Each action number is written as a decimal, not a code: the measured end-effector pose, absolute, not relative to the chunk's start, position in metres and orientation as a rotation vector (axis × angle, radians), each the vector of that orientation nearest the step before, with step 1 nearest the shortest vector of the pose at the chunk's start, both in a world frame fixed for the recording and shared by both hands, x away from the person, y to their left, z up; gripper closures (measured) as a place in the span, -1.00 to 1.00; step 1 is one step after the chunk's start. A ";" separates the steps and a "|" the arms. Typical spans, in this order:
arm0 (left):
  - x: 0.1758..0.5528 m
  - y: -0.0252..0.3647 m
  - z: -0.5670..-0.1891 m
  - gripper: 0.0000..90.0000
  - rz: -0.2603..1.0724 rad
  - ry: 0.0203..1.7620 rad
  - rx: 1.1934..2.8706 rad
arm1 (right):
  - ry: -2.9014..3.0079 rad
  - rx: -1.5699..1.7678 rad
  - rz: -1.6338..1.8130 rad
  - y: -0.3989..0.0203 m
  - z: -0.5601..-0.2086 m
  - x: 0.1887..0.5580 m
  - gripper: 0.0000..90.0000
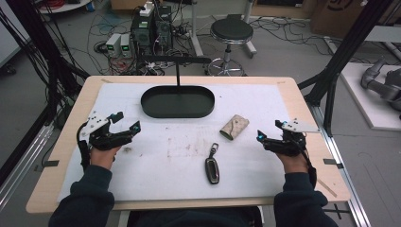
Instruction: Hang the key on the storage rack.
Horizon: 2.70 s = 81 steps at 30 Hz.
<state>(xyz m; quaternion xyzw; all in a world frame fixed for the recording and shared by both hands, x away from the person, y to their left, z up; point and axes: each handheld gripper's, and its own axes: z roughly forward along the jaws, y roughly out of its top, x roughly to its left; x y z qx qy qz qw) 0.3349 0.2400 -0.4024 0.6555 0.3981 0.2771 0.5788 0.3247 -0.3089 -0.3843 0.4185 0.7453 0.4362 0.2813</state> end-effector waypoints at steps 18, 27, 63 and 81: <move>0.337 0.240 -0.405 -0.48 0.632 0.947 1.553 | 2.352 0.884 1.249 -0.209 -0.412 0.307 -0.47; 0.337 0.240 -0.404 -0.48 0.638 0.949 1.558 | 2.509 0.726 1.055 -0.156 -0.436 0.292 -0.53; 0.337 0.239 -0.405 -0.48 0.646 0.958 1.565 | 2.549 0.881 0.934 -0.198 -0.438 0.320 -0.40; 0.338 0.239 -0.406 -0.48 0.642 0.967 1.571 | 2.601 0.911 0.935 -0.198 -0.440 0.320 -0.05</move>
